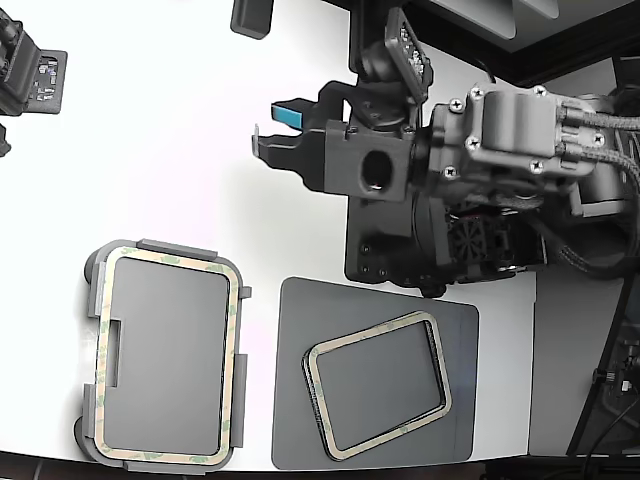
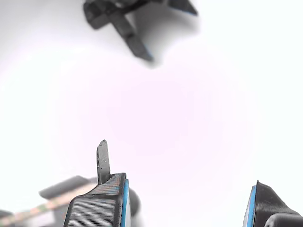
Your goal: Grab top frame and put it into gray box.
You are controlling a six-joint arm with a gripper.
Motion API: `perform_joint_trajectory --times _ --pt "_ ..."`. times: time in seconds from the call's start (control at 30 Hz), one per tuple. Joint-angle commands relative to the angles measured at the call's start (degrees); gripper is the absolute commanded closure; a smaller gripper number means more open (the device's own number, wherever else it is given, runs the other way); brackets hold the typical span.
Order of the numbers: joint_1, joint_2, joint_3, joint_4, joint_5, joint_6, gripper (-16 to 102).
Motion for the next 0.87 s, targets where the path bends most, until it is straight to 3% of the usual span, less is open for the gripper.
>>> perform_joint_trajectory --times 0.0,0.1,0.27,0.4,0.5,0.67,0.83 --pt "-8.1 13.4 9.1 -0.4 -8.1 -20.9 -14" --pt "-12.0 20.4 15.4 -0.3 -11.6 -22.4 -14" --pt "-13.3 32.0 24.7 0.9 -11.7 -24.8 -14" --pt "-12.7 33.3 27.8 0.4 -11.3 -25.5 -14" --pt "-12.5 33.3 27.9 0.4 -15.3 -28.5 -14" --pt "-12.5 33.3 27.9 0.4 -11.7 -26.2 -14" --pt "-12.5 33.3 27.9 0.4 -11.7 -26.1 -14"
